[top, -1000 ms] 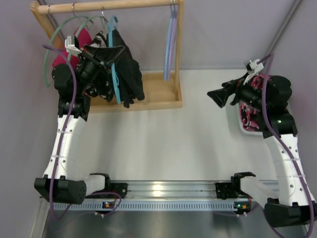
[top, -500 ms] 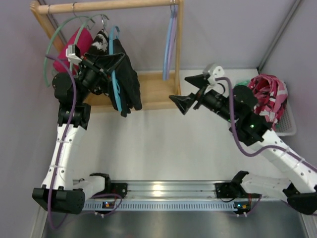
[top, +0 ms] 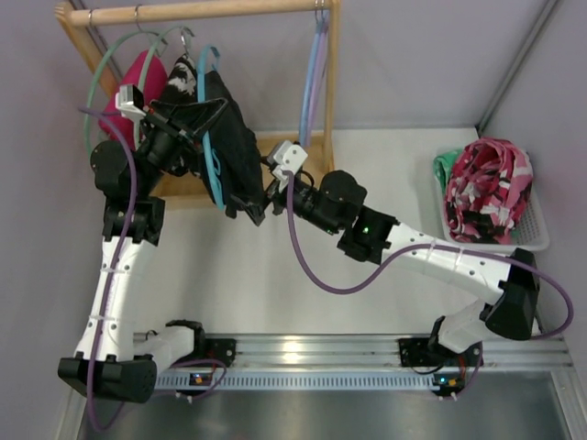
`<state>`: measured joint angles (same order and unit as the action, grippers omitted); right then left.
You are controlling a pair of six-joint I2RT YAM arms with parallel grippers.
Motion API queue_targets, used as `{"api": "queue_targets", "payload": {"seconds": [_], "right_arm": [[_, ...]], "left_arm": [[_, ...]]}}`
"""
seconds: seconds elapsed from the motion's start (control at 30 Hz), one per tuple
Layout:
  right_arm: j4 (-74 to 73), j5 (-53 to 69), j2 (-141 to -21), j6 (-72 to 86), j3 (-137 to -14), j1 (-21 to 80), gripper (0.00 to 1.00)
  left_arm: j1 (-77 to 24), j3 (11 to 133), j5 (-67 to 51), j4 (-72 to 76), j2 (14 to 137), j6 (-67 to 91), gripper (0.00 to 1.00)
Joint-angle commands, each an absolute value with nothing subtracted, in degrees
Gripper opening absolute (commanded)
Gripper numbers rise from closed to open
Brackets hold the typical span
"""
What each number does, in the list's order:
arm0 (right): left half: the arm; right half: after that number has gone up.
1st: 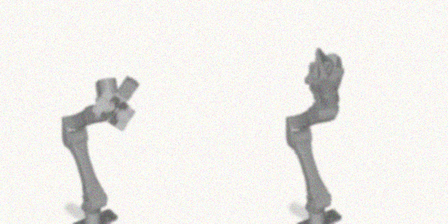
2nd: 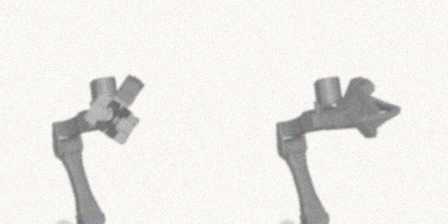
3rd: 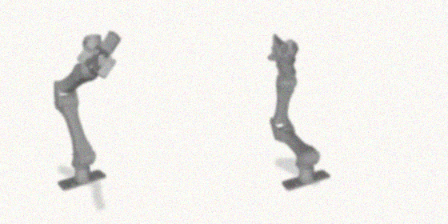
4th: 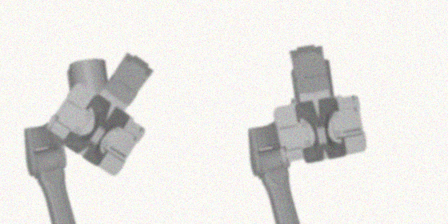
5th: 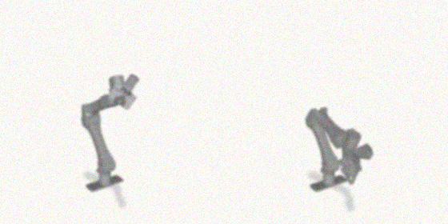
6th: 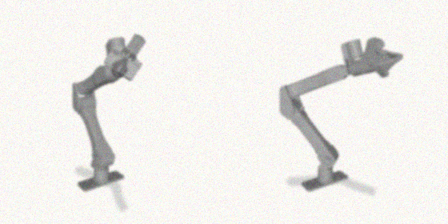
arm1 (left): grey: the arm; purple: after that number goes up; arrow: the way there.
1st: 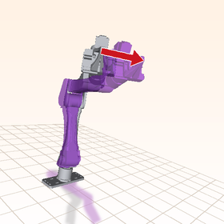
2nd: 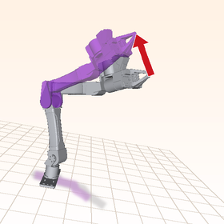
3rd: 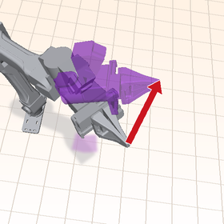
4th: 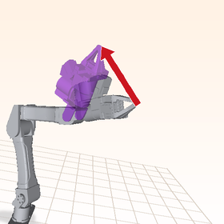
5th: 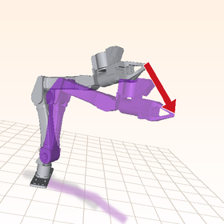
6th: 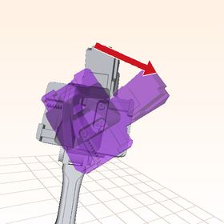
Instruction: Remove the trousers from the hanger
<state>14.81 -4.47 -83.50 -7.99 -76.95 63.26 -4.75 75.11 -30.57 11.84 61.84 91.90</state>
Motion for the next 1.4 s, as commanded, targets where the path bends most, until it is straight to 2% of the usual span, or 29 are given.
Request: {"api": "queue_targets", "payload": {"seconds": [0.0, 0.1, 0.4, 0.67, 0.77, 1.0, 1.13, 1.27, 1.3, 1.37], "right_arm": [[22.94, -4.49, -84.19, -9.49, -83.31, 64.25, 0.99], [22.33, -3.69, -86.83, -8.97, -86.56, 64.42, 0.99], [24.08, -3.26, -91.75, -9.05, -88.07, 63.81, 0.89], [23.64, -1.93, -94.3, -10.98, -89.3, 62.84, 0.9], [23.99, -3.25, -95.18, -11.43, -89.47, 62.32, 0.88], [25.58, -6.33, -95.8, -10.98, -90.17, 59.59, 0.63], [25.05, -7.91, -97.03, -11.25, -91.84, 58.98, 0.57], [23.65, -9.75, -98.87, -11.86, -95.52, 58.8, 0.58], [23.47, -10.8, -99.92, -11.87, -96.41, 58.71, 0.68], [22.85, -12.3, -100.81, -11.95, -98.78, 58.71, 0.77]], "left_arm": [[-4.92, 77.61, -28.83, 20.66, 58.1, 93.25, 0.0], [-4.92, 76.99, -28.74, 20.74, 57.92, 93.43, 0.0], [-4.92, 78.13, -29.09, 20.74, 58.27, 93.69, 0.0], [-4.92, 78.31, -29.18, 20.74, 58.36, 93.78, 0.0], [-4.92, 78.49, -29.18, 20.74, 58.18, 93.95, 0.0], [-4.92, 78.31, -29.36, 20.65, 58.09, 94.04, 0.0], [-4.92, 77.78, -29.27, 20.65, 58.1, 94.13, 0.0], [-4.92, 77.87, -29.36, 20.65, 58.1, 94.31, 0.0], [-4.92, 77.96, -29.27, 20.65, 58.18, 94.31, 0.0], [-4.92, 77.87, -29.36, 20.65, 58.1, 94.31, 0.0]]}}
